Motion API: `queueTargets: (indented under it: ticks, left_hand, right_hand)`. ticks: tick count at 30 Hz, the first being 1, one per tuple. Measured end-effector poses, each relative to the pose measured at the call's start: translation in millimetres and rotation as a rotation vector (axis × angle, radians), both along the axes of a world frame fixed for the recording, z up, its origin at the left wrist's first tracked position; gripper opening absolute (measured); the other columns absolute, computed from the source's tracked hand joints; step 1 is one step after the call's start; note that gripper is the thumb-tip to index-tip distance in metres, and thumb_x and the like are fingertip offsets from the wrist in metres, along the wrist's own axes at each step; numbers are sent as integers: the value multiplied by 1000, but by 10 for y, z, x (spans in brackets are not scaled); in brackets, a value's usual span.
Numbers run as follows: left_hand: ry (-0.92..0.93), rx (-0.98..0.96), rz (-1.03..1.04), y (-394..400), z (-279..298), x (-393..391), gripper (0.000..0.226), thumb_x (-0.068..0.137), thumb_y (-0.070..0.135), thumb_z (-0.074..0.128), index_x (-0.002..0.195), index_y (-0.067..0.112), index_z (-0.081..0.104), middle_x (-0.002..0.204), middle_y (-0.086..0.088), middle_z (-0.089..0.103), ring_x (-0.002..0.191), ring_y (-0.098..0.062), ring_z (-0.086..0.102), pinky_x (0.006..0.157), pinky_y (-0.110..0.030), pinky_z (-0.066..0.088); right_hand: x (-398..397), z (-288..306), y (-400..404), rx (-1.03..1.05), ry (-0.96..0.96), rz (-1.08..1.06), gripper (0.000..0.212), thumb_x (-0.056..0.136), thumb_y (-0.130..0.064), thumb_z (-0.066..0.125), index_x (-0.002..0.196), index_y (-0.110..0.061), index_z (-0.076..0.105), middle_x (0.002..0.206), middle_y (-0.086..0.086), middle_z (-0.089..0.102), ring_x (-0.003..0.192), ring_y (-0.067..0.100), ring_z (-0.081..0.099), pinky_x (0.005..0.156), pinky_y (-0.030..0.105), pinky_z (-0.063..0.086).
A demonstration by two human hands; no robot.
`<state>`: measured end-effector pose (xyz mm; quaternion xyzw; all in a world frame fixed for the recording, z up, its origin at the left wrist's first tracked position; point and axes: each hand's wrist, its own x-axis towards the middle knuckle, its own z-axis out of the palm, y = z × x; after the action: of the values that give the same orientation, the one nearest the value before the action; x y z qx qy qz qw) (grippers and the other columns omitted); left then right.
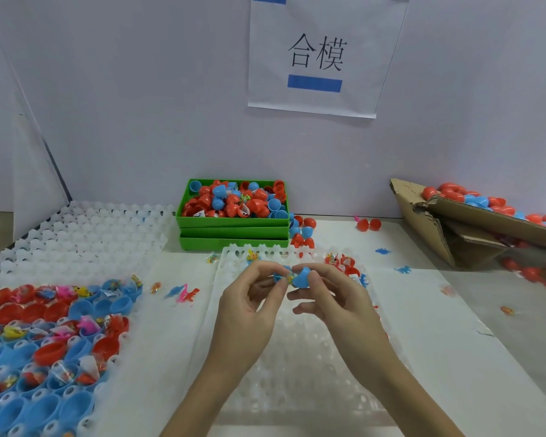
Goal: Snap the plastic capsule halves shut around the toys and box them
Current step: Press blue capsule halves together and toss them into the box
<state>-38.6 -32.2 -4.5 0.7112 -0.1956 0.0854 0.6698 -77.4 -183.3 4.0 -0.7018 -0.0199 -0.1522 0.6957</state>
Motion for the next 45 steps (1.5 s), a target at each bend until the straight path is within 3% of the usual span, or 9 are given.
queueTargets:
  ticks: [4,10,15,22,26,31,36,42,45]
  left_hand:
    - [-84,58,41,3,-18,-9,20,94,9,75,104,26,76,106,20,76,104,-3,73,85,-16,58]
    - [-232,163,158,-1,-48,-35,26,93,16,74,117,25,80,119,14,75,113,1,69,95,-24,59]
    - [-397,250,222,9,-18,-51,30,90,21,72,120,20,79,124,8,74,124,2,62,105,-16,49]
    - [-180,39,175,29,32,-80,40,82,35,77,121,37,70,109,22,77,104,0,72,90,-17,58]
    - [-162,78,30,31,7,-54,32,95,29,74,127,24,74,122,15,74,119,-12,68,98,-31,59]
    - [-232,128,58,34,-8,-38,38,87,21,78,125,19,75,120,10,75,115,-14,69,98,-38,59]
    - [-310,175,103,45,-13,-38,43,87,16,81,129,22,74,123,15,73,118,-6,67,102,-31,55]
    - [-375,222,130,-11,-25,-73,51,86,23,81,135,17,70,127,10,71,117,-12,66,101,-26,54]
    - [-436,234,197,-13,-43,-65,47,85,10,83,130,16,72,122,8,73,114,-12,67,102,-26,53]
  right_hand:
    - [-13,14,3,-70,-58,-89,25,97,-29,63,120,-23,74,104,-12,77,94,16,76,77,24,62]
    - [-21,-22,26,-352,-194,-178,23,93,-29,66,114,-22,72,102,-15,74,97,13,73,77,25,62]
    - [-31,-40,61,-570,-336,-284,26,92,-30,65,118,-26,69,108,-15,71,97,4,69,84,12,56]
    - [-49,11,117,-157,-128,-149,23,90,-34,69,112,-29,74,101,-18,76,96,9,75,78,18,60]
    - [-73,77,95,34,11,-135,21,89,-38,73,108,-34,79,102,-12,79,96,12,76,81,16,59]
    - [-96,156,80,291,122,-58,23,77,-43,78,97,-35,83,103,-2,80,102,17,76,77,17,59]
    - [-124,133,115,337,78,-60,28,80,-40,77,102,-24,83,105,5,80,99,22,77,80,21,60]
    - [-138,119,173,306,89,-102,20,84,-37,72,98,-29,84,100,4,80,97,22,77,79,20,60]
    - [-140,131,201,408,171,-52,27,79,-43,77,99,-27,84,106,6,80,102,21,77,85,24,61]
